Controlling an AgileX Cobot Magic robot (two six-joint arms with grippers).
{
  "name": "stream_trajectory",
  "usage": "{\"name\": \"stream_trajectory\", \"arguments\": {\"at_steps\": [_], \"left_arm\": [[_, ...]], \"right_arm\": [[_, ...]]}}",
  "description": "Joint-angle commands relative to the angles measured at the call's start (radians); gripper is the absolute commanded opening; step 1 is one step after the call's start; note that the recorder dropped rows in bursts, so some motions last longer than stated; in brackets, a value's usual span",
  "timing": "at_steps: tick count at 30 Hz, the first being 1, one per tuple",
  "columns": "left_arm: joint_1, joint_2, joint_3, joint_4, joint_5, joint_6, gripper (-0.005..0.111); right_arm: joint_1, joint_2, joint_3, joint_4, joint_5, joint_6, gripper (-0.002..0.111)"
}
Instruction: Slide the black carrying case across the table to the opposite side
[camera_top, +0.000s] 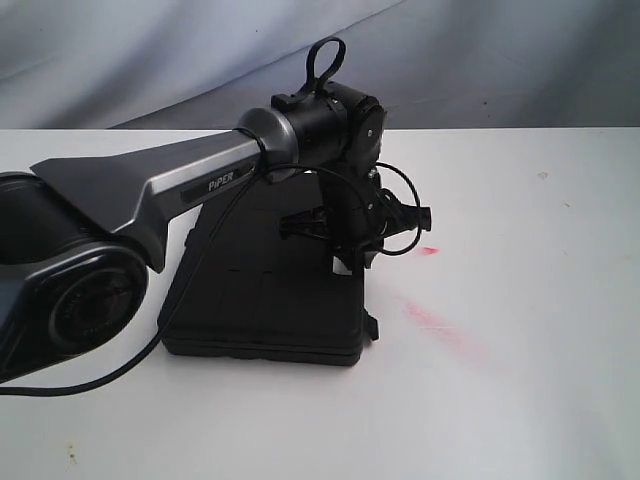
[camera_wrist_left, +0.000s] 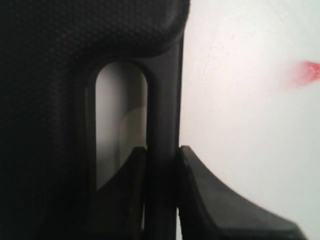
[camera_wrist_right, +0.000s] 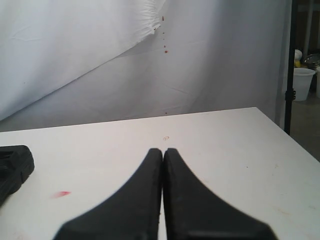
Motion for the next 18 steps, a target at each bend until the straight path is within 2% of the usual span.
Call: {"name": "stream_trajectory", "arguments": {"at_steps": [1, 18], "left_arm": [[-0.006, 0.01, -0.009, -0.043, -0.03, -0.011, 0.004], [-0.006, 0.01, -0.009, -0.043, -0.033, 0.012, 0.004]], "right_arm": [[0.003, -0.004, 0.004, -0.009, -0.004, 0.002, 0.0], [0.003, -0.004, 0.004, -0.009, -0.004, 0.002, 0.0]]}}
